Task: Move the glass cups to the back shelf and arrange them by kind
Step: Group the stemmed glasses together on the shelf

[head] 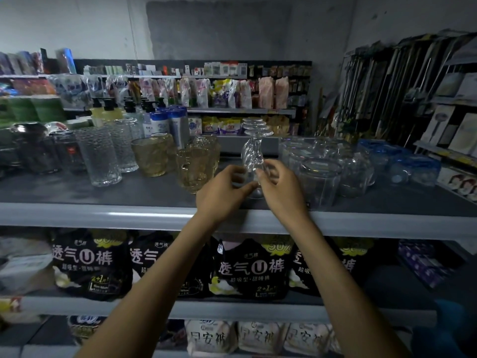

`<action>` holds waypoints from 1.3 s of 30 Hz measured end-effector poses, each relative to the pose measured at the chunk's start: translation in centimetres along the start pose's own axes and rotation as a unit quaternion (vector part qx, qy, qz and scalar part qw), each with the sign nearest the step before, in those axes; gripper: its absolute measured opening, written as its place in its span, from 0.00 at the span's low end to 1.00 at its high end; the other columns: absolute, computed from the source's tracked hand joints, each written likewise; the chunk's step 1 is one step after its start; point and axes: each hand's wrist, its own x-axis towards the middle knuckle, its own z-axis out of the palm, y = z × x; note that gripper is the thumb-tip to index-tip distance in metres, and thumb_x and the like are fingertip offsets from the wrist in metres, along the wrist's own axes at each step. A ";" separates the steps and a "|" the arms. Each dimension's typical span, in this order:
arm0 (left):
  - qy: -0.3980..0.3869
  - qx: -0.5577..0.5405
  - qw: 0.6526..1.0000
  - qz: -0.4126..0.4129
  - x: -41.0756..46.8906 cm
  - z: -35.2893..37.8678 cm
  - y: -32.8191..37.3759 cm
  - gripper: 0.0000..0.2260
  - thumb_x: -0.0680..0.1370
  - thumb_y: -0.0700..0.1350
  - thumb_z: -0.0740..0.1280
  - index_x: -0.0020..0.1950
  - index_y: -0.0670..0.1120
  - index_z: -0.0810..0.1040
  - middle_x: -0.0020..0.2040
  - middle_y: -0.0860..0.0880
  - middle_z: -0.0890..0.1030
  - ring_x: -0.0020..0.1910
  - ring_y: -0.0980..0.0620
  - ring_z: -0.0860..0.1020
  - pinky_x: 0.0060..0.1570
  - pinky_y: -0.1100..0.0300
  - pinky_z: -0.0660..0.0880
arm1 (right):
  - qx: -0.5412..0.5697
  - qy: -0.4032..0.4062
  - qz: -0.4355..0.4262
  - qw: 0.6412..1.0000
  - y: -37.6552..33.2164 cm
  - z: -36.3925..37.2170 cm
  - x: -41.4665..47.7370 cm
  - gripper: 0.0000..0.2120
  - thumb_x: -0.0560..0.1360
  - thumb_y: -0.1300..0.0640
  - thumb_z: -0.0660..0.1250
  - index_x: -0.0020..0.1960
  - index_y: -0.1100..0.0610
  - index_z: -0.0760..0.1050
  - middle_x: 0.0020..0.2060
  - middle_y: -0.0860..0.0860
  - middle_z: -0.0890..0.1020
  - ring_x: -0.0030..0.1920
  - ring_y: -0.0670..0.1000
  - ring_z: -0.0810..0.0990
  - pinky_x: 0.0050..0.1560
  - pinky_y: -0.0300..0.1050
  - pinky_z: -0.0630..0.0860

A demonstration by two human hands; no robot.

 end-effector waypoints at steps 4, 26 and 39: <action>-0.001 -0.012 1.000 0.001 0.1 0.1 -0.2 0.22 0.76 0.65 0.71 0.67 0.57 0.77 0.57 0.59 0.83 0.52 0.61 0.82 0.59 0.53 0.79 | 0.004 -0.006 0.000 1.000 0.1 -0.1 0.0 0.19 0.82 0.48 0.66 0.71 0.52 0.74 0.63 0.52 0.82 0.59 0.50 0.82 0.59 0.55 0.81; -0.003 -0.009 1.000 -0.005 0.1 0.1 -0.4 0.23 0.75 0.67 0.70 0.66 0.59 0.76 0.56 0.60 0.83 0.53 0.61 0.82 0.60 0.50 0.79 | -0.006 -0.003 0.007 1.000 0.1 0.0 0.1 0.18 0.81 0.51 0.66 0.71 0.51 0.73 0.62 0.53 0.82 0.57 0.52 0.83 0.58 0.56 0.81; -0.009 0.001 1.000 0.002 0.0 -0.2 -0.1 0.23 0.76 0.64 0.72 0.68 0.58 0.75 0.58 0.59 0.84 0.54 0.61 0.83 0.58 0.53 0.79 | 0.001 -0.004 -0.001 1.000 0.3 -0.1 0.2 0.15 0.81 0.53 0.68 0.67 0.53 0.74 0.58 0.51 0.82 0.54 0.50 0.82 0.51 0.47 0.81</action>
